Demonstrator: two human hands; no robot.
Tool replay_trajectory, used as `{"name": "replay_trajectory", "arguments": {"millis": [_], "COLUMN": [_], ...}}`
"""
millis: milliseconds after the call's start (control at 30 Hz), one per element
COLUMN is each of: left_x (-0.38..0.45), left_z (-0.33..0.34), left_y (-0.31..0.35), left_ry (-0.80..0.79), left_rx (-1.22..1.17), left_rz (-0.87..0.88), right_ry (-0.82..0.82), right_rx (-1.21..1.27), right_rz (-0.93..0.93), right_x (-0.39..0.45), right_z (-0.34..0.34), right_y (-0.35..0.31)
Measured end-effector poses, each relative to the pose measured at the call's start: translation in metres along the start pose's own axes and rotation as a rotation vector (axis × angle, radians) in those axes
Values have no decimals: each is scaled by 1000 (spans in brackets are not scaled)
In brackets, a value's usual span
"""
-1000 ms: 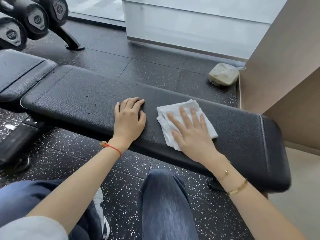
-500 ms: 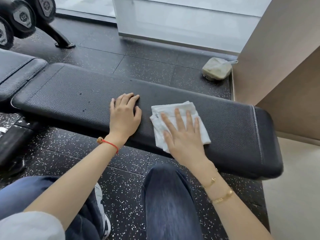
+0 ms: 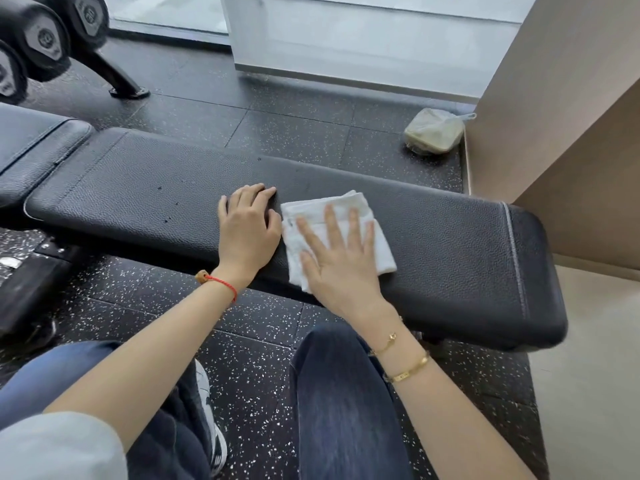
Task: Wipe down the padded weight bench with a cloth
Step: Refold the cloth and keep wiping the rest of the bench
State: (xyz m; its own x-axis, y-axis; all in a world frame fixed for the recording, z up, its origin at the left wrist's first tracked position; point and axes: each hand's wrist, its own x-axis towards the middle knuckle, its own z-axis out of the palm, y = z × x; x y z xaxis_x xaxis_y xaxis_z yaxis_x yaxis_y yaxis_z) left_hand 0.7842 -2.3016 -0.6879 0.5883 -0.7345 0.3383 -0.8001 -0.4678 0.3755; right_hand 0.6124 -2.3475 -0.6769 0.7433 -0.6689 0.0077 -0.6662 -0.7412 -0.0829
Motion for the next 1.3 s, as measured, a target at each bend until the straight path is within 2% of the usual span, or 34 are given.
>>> {"name": "replay_trajectory", "arguments": {"millis": [133,233,333,433,567,667,833,933,1100,1200,1300], "left_x": [-1,-2,-2,-2,-1,0,0,1,2,0,0], "left_z": [-1,-1,-1,1,1,1,1,1,-3,-18,-43], "left_y": [-2,-1,2,3,4,1,2,3,5,-7,-42], "left_ry": [4,-7,-15,1,29,36,57,57,29,19,79], "left_rx": [-3,-2,25,35,-3,-39,-17,-10,-65,-78,-28], "left_rz": [17,15,6,-6,-29,-32,-19,-22,-34,3,76], "right_ry": [-3,-31,-71,-68,-26,-8,-12,-85,-145,-149,-115], "right_rx": [0,19,35,47,47,37,32,88,123,98,81], "right_rz": [-20,92,180,141,-66,-143,-28,62,57,-15,-113], "right_x": [-30,-39,-12,23,22,5,-5,29,91,87,66], "right_z": [-3,-10,-17,-16,-3,-1,-7,-16,-20,-16,-9], "right_y": [36,75,91,64,10,15,62,71,27,-9,-31]}}
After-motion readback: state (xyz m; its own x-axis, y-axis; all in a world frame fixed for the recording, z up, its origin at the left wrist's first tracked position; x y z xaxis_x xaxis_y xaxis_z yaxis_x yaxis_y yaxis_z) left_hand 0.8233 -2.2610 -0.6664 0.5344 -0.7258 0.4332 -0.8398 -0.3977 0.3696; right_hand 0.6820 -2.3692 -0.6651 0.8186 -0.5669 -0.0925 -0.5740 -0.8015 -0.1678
